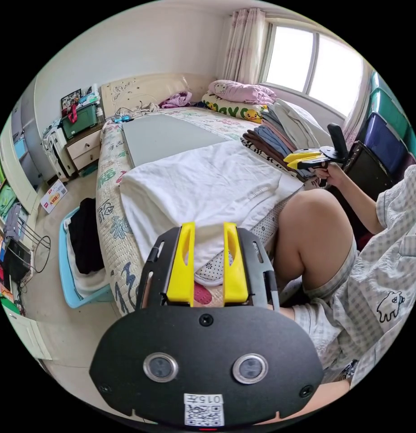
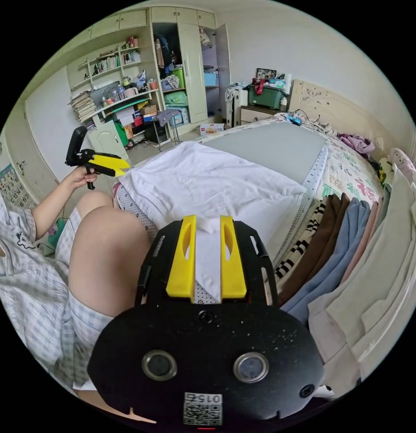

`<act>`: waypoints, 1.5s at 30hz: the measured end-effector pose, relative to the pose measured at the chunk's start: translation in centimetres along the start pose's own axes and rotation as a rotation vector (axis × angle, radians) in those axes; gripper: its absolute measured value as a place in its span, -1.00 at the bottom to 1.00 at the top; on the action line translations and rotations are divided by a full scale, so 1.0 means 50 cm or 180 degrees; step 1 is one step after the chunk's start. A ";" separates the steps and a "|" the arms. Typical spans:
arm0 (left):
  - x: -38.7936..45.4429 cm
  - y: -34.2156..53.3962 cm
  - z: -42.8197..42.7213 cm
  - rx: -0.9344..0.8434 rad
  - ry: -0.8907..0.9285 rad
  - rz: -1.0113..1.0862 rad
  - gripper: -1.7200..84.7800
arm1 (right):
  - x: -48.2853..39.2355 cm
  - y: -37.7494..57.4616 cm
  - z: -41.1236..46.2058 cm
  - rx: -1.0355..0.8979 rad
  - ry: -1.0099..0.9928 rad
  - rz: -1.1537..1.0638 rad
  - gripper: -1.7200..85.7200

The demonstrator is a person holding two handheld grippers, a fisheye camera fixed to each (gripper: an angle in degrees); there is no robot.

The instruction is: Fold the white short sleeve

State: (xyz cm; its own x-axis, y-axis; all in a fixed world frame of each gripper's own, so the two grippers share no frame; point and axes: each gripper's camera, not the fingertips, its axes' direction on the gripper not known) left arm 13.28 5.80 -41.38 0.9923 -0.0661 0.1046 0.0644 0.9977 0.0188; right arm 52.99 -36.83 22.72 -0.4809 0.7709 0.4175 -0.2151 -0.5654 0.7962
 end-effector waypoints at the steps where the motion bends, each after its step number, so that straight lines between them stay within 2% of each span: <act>1: 0.018 -0.002 0.003 -0.0039 -0.0073 0.0062 -0.74 | -0.003 0.019 0.031 -0.0086 0.0019 -0.0117 -0.77; 6: 0.072 -0.020 0.027 -0.0281 -0.0309 0.0332 -0.75 | -0.009 0.078 0.157 -0.0576 0.0391 -0.0481 -0.76; 10: 0.101 -0.038 0.051 -0.0531 -0.0458 0.0530 -0.77 | 0.015 0.124 0.228 -0.0808 0.0777 -0.0546 -0.91; 16: 0.094 -0.028 0.049 -0.0675 -0.0550 0.0490 -0.95 | 0.120 0.223 0.236 -0.0683 0.0652 -0.0275 -0.97; 20: 0.072 -0.004 -0.007 -0.0499 -0.0464 0.0375 -0.96 | 0.198 0.306 0.202 -0.0512 0.0531 -0.0121 -0.98; 23: 0.038 0.005 -0.021 -0.0517 -0.0334 0.0283 -0.96 | 0.254 0.348 0.223 -0.0674 0.0429 -0.0087 -0.96; 27: -0.018 0.009 -0.036 -0.0602 -0.0110 0.0124 -0.96 | 0.347 0.385 0.210 -0.0657 0.0363 0.0173 -0.86; 30: -0.094 0.014 -0.092 -0.0367 0.0092 -0.0204 -0.94 | 0.410 0.392 0.126 -0.0296 0.0144 0.0364 -0.84; 32: -0.190 0.029 -0.147 0.0175 0.0148 -0.0763 -0.91 | 0.427 0.377 0.074 0.0090 -0.0082 0.0375 -0.86; 34: -0.281 0.049 -0.170 0.0604 0.0224 -0.1391 -0.89 | 0.412 0.343 0.055 0.0317 -0.0329 0.0098 -0.86; 35: -0.339 0.062 -0.172 0.0791 0.0312 -0.1780 -0.88 | 0.390 0.310 0.067 0.0310 -0.0441 -0.0141 -0.85; 38: -0.457 0.072 -0.150 0.1070 0.0459 -0.2381 -0.84 | 0.335 0.218 0.160 -0.0018 -0.0581 -0.0548 -0.82; 42: -0.568 0.056 -0.109 0.1162 0.0551 -0.2727 -0.81 | 0.309 0.145 0.320 -0.0414 -0.0903 -0.0763 -0.77; 45: -0.647 0.035 -0.050 0.0972 0.0763 -0.2841 -0.80 | 0.318 0.153 0.423 -0.0664 -0.0961 -0.0871 -0.74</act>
State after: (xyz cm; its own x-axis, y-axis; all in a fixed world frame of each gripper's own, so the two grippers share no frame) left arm -18.47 9.73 -47.23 0.5891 -0.7588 -0.2778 0.8069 0.5335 0.2537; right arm 61.67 -22.68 44.70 -0.1200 0.9335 0.3378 -0.4813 -0.3523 0.8027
